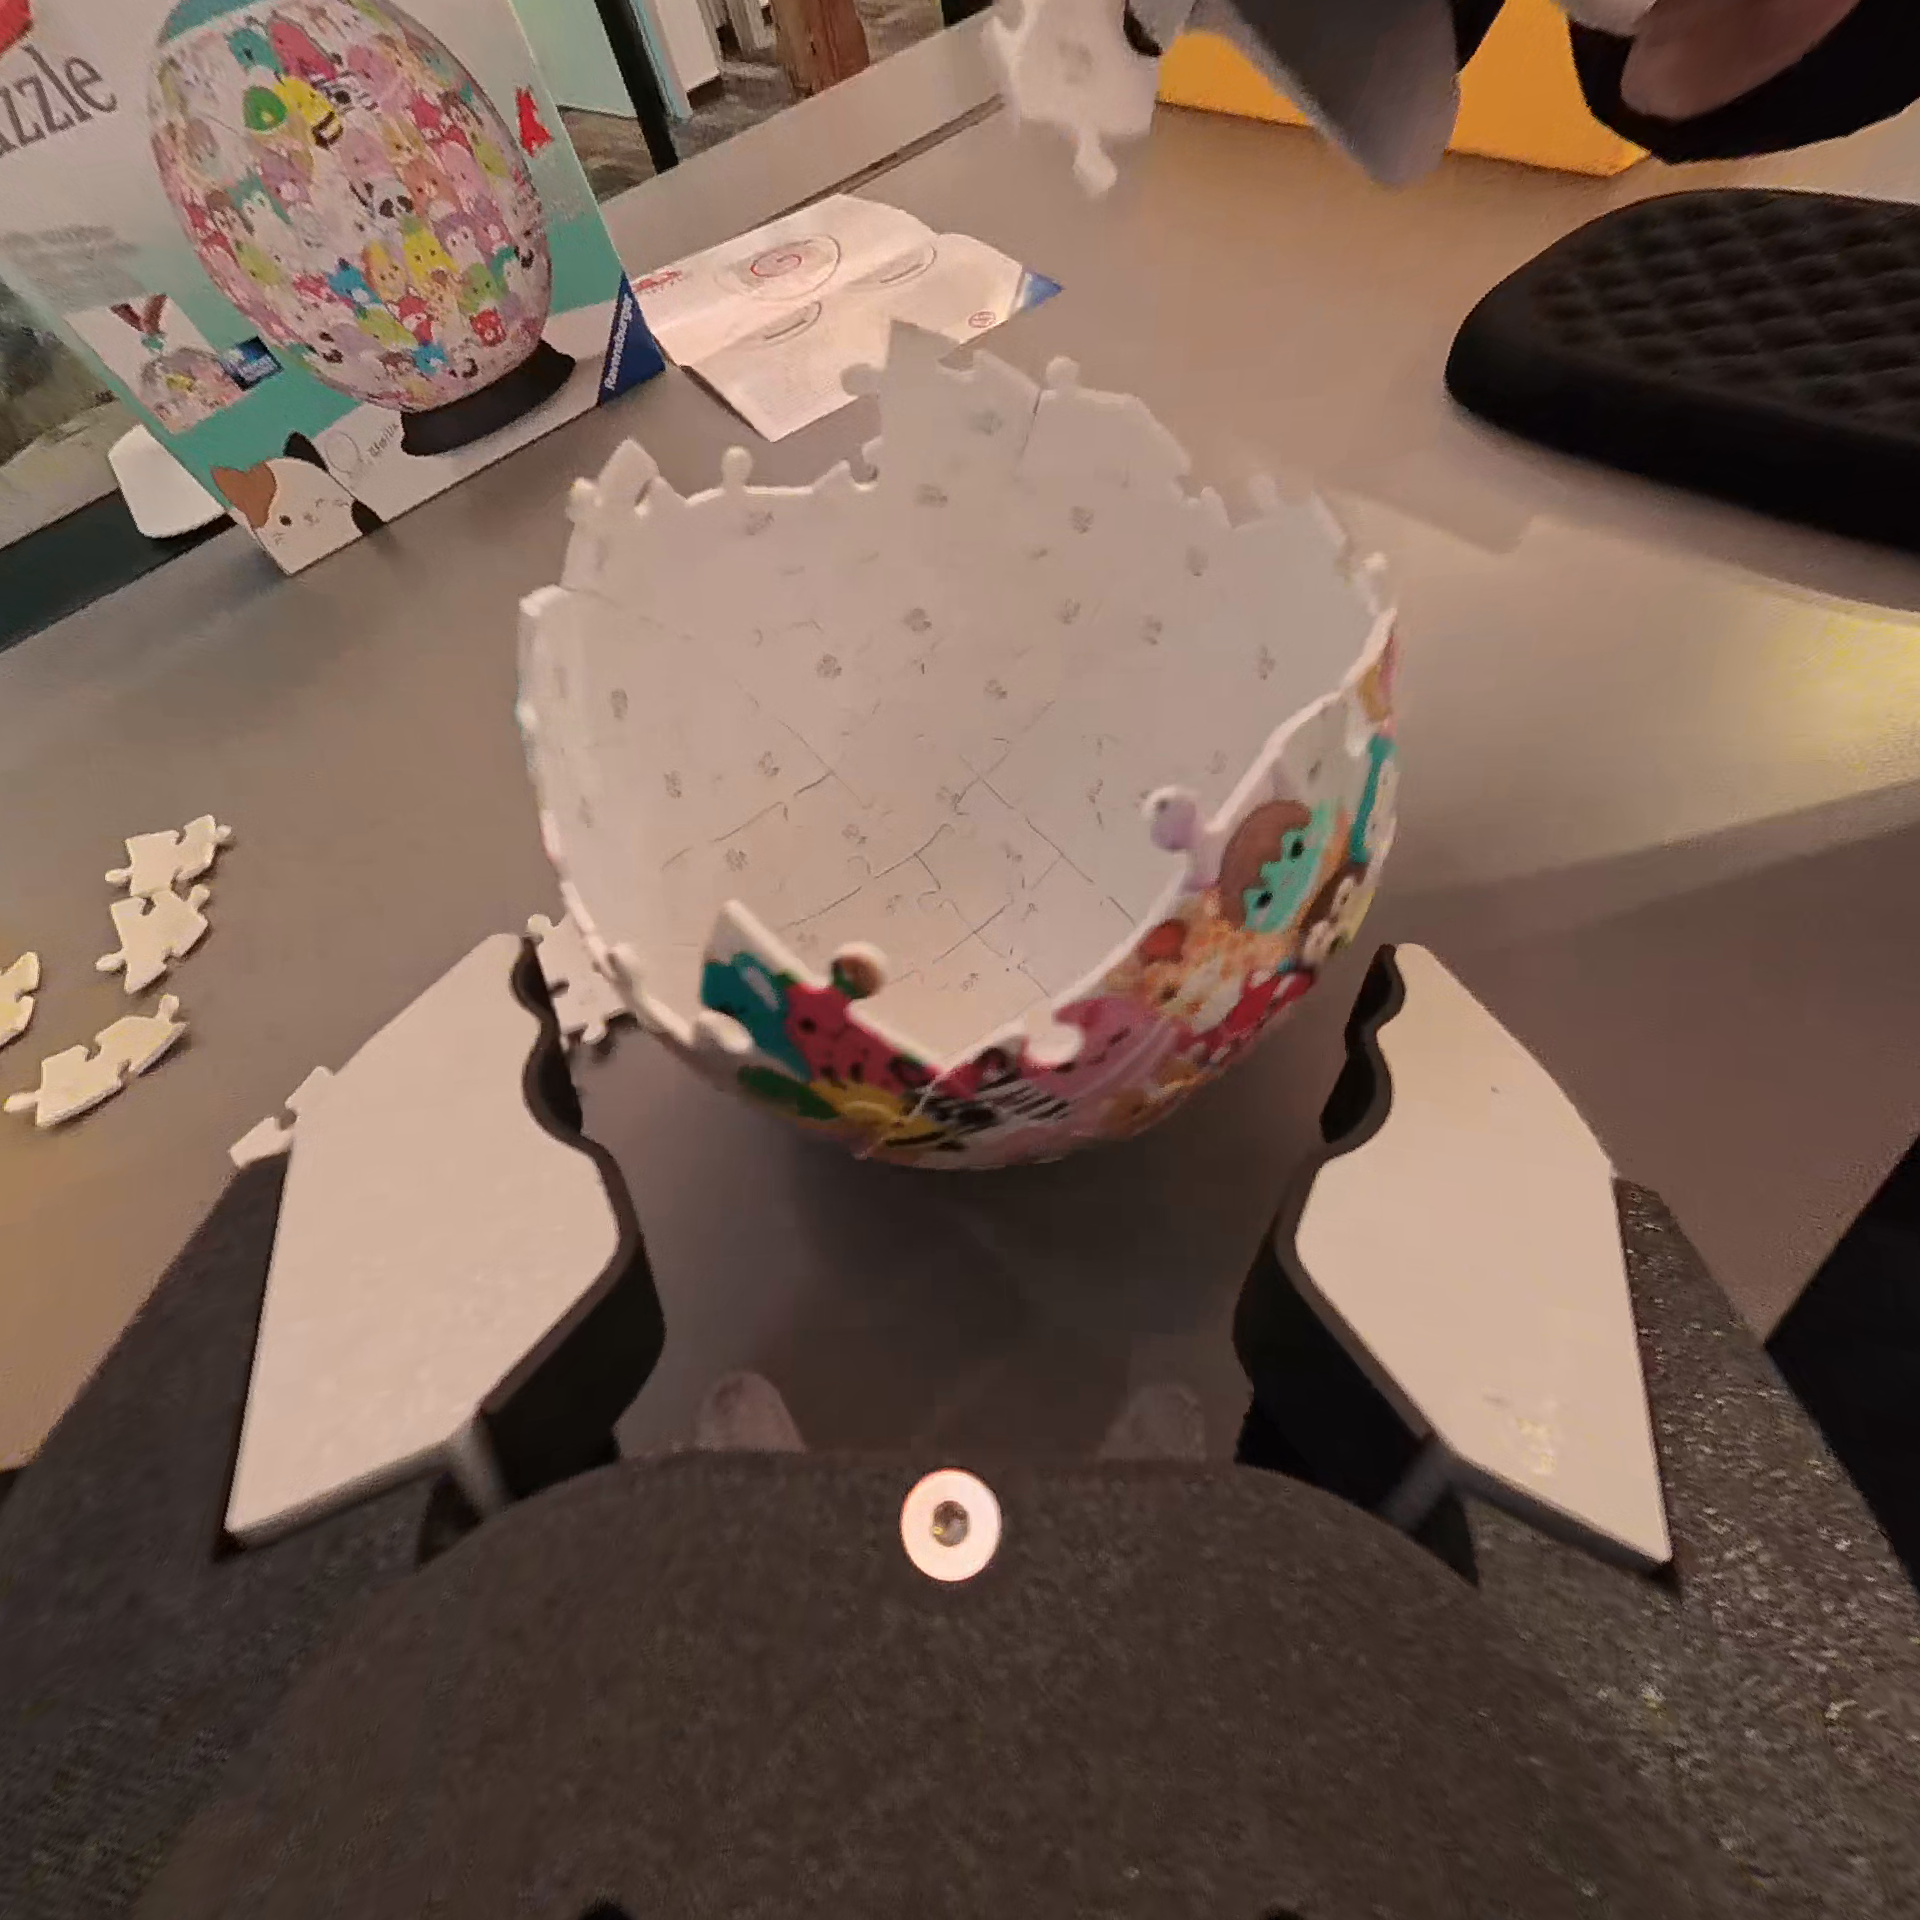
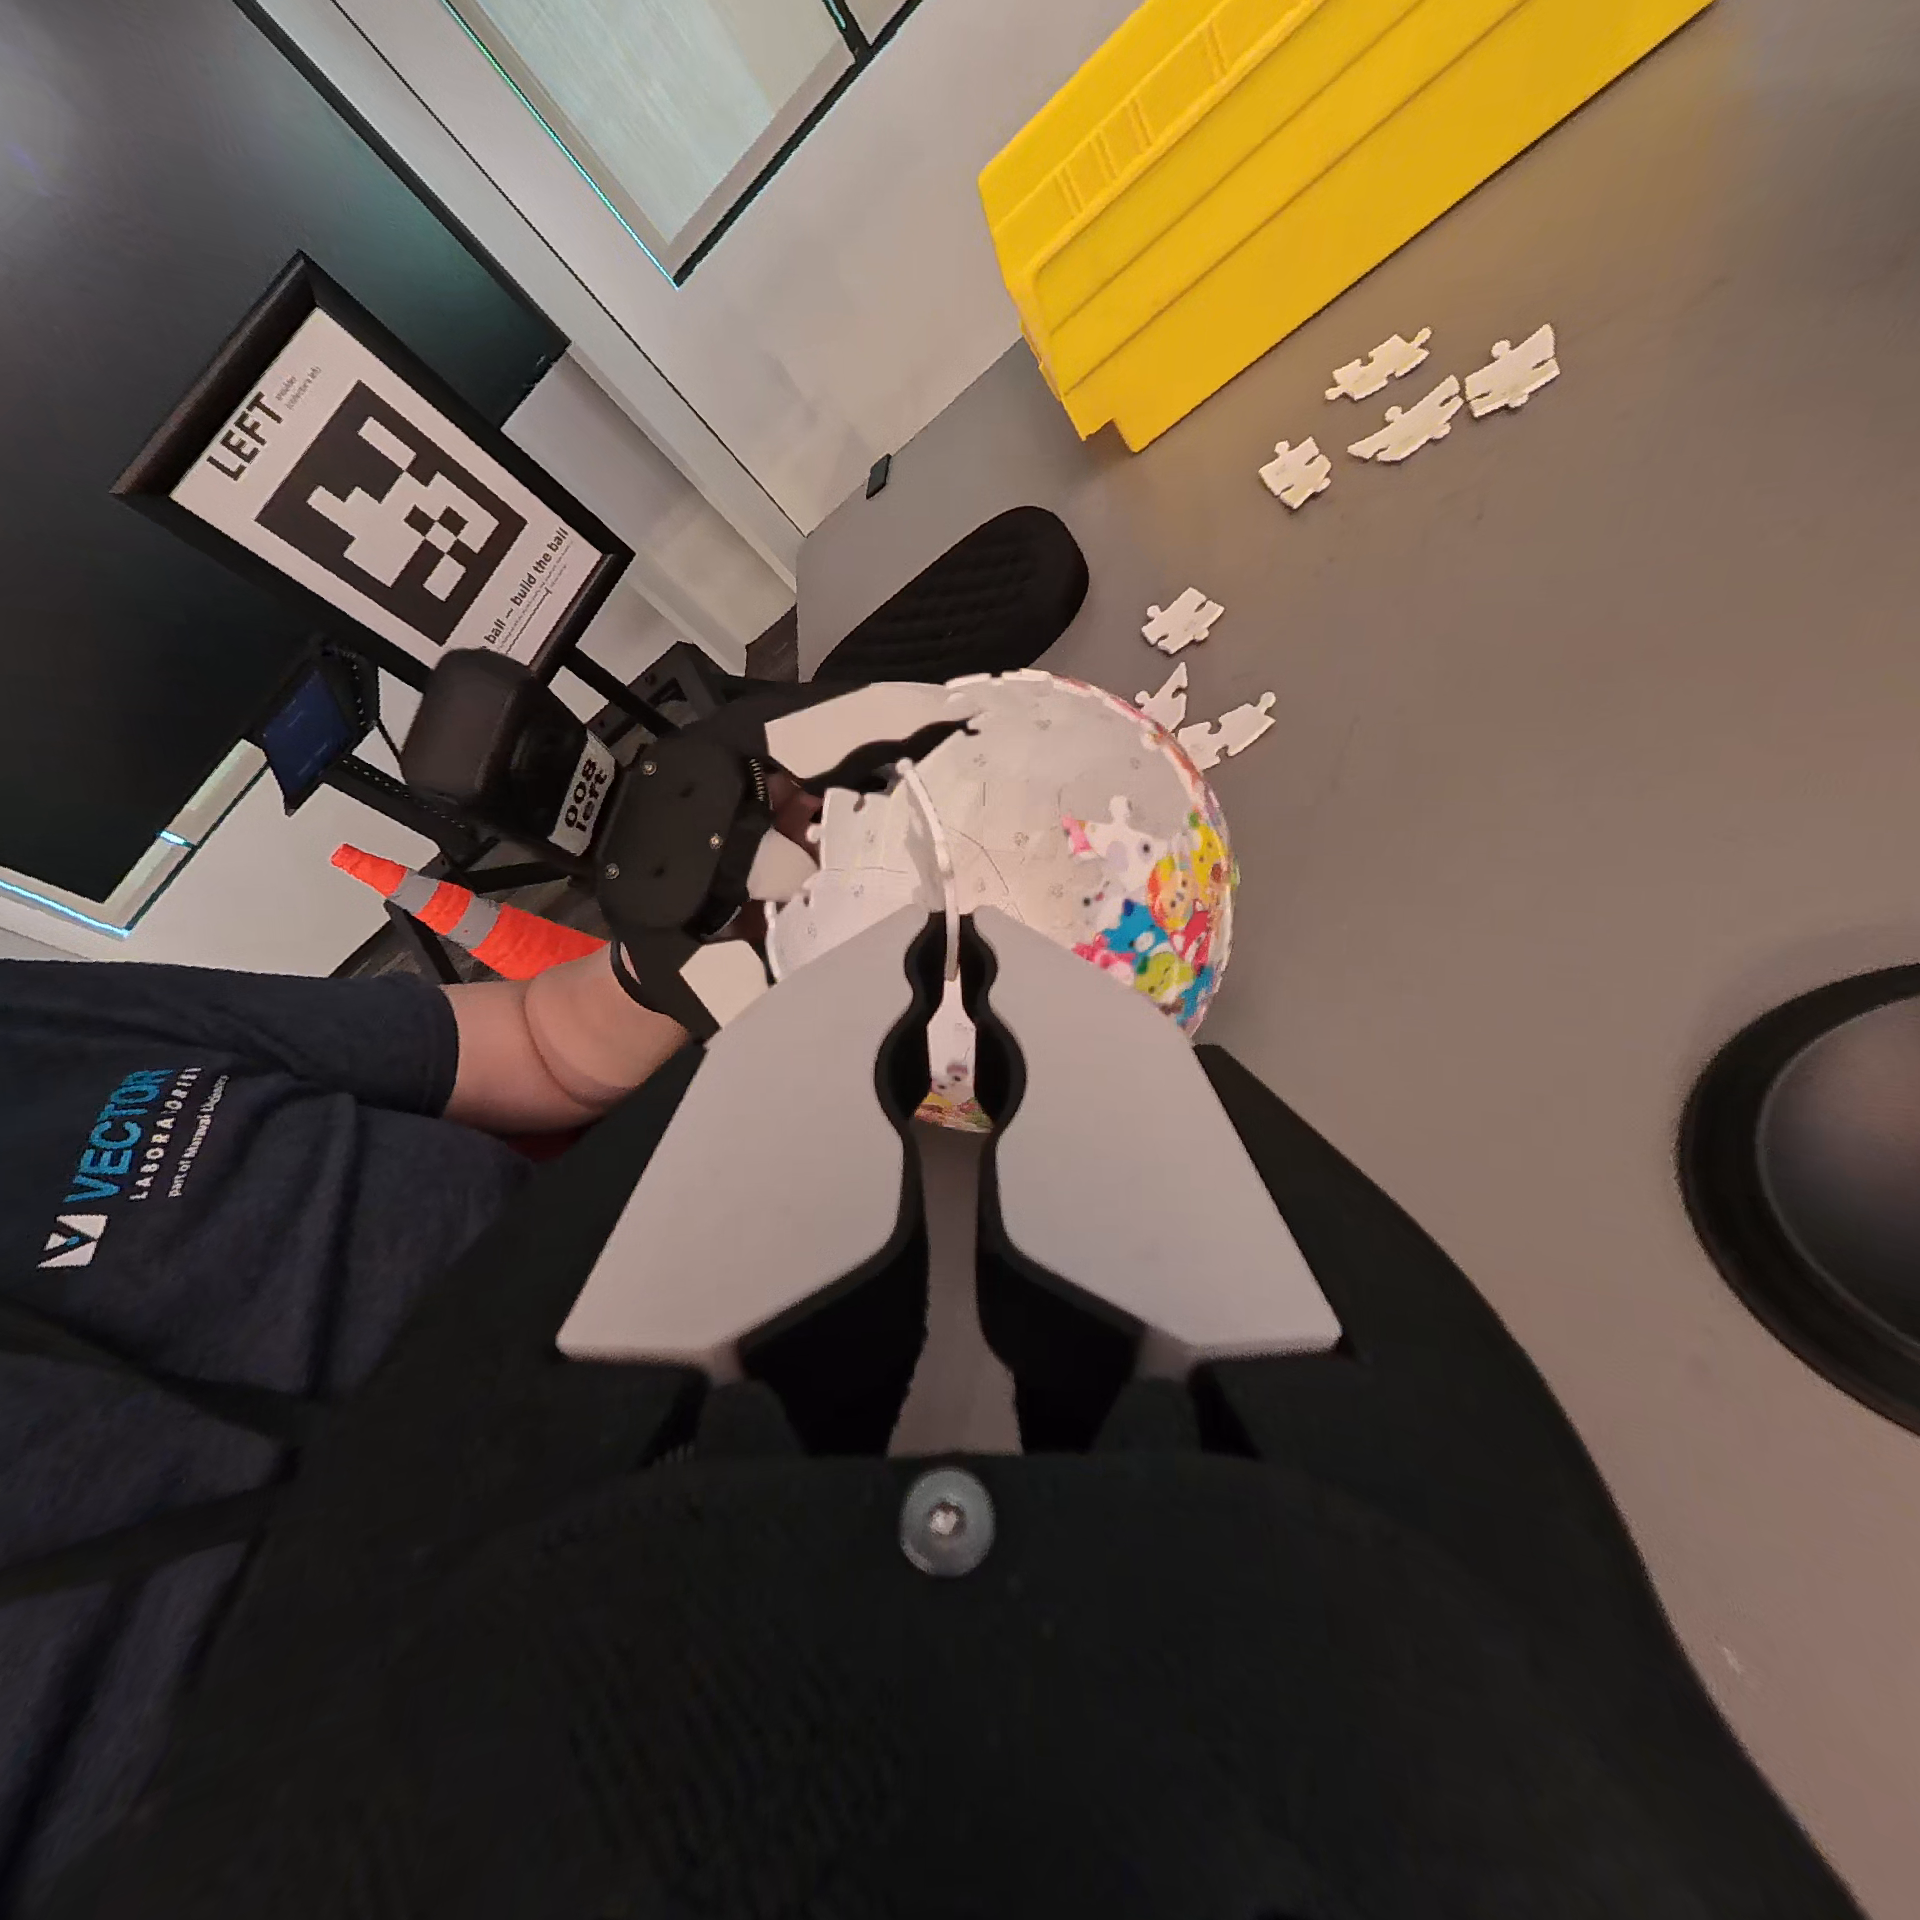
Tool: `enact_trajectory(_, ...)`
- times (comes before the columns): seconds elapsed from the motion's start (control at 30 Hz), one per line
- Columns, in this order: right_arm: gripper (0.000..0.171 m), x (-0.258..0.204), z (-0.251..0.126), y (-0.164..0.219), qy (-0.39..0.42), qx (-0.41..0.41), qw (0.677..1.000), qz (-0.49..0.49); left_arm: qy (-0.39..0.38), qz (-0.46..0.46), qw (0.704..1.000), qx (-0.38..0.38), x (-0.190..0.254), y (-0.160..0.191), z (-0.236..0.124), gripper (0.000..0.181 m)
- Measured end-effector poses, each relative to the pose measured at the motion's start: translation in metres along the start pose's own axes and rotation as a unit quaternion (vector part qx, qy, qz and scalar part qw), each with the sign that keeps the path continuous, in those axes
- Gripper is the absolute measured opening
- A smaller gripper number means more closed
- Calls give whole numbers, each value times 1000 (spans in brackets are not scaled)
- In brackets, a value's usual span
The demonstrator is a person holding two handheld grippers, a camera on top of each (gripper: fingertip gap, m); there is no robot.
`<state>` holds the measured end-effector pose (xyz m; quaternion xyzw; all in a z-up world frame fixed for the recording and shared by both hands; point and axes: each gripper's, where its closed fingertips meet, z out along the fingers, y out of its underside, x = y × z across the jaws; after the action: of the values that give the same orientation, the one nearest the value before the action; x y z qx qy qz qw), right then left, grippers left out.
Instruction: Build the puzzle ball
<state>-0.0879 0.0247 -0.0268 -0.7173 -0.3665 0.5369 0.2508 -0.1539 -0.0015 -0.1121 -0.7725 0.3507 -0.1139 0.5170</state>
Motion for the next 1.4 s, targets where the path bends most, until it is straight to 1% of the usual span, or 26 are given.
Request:
enact_trajectory(0.13, 3, 2, -5, 1, 1, -2, 1000, 4, -5, 9, 1000, 15, 2, -7, 4, 130)
enact_trajectory(0.27, 3, 5, -11, 2, 9, -10, 1000, 7, -4, 21, 999, 28, 3, -13, 7, 129)
enact_trajectory(0.4, 3, 13, -20, 2, 22, -19, 999, 17, 15, 24, 999, 34, 6, -17, 9, 129)
enact_trajectory(0.6, 3, 32, -26, 2, 41, -48, 997, 45, 53, 24, 998, 15, 6, -22, 8, 128)
enact_trajectory(0.87, 3, 49, -14, 4, 34, -76, 995, 63, 92, 16, 996, 1, 0, -28, 3, 127)
enact_trajectory(1.07, 3, 59, -3, 14, 17, -107, 991, 84, 143, 10, 989, -29, -4, -24, 0, 127)
enact_trajectory(1.4, 3, 76, 2, 15, 19, -145, 986, 83, 211, 6, 973, -89, -10, -29, 5, 126)
